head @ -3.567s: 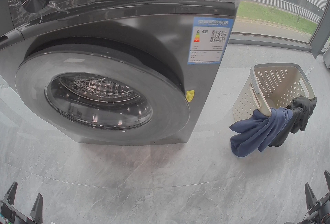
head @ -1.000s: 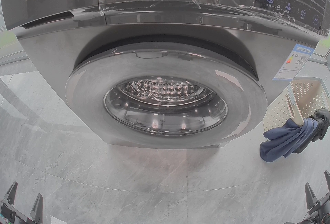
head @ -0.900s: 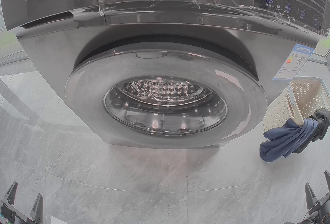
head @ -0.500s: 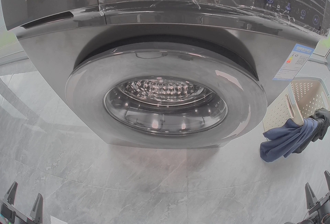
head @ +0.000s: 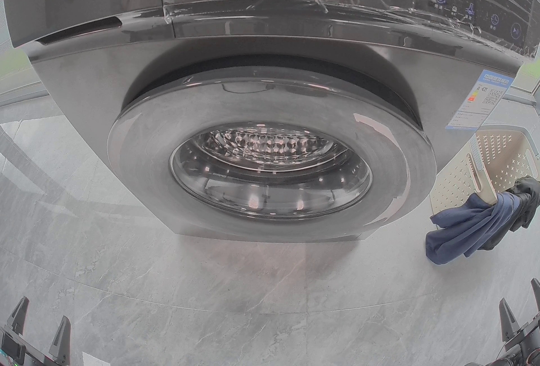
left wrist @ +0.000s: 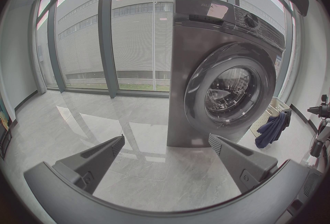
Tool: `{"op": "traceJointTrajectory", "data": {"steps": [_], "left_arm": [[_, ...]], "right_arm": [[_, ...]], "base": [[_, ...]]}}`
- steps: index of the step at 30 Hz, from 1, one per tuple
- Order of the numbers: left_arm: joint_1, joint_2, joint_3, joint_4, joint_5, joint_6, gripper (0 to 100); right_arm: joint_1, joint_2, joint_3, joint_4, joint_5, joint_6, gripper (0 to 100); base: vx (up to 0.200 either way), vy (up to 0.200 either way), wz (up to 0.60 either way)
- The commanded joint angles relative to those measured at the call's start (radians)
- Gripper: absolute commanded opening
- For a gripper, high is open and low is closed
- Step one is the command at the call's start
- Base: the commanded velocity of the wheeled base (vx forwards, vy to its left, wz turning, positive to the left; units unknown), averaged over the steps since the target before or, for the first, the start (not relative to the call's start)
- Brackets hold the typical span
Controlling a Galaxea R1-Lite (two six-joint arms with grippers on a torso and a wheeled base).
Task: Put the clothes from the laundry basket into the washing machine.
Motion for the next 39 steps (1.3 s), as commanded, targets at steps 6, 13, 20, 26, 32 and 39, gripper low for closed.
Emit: {"op": "traceJointTrajectory", "data": {"steps": [6,13,20,26,32,39], "left_arm": [[0.000,-0.010,0.016,0.000,0.000,-0.001,100],[0.000,-0.010,0.016,0.000,0.000,0.000,100],[0.000,-0.010,0.016,0.000,0.000,0.000,100],[0.000,-0.010,0.016,0.000,0.000,0.000,100],[0.000,-0.010,0.016,0.000,0.000,-0.001,100],[0.000,-0.010,0.016,0.000,0.000,-0.001,100]], "right_arm": [[0.000,-0.012,0.016,0.000,-0.001,0.002,100],[0.000,-0.013,0.016,-0.004,0.011,-0.027,100],[0.004,-0.013,0.015,0.005,0.014,-0.015,100],[0.001,-0.013,0.016,-0.001,0.013,-0.007,100],[0.001,-0.012,0.016,0.000,0.007,0.001,100],[0.001,-0.012,0.018,-0.003,0.004,0.004,100]], "base": [[0.000,0.033,0.00],[0.000,0.000,0.00],[0.000,0.000,0.00],[0.000,0.000,-0.60],[0.100,0.000,0.00],[0.000,0.000,0.00]]}}
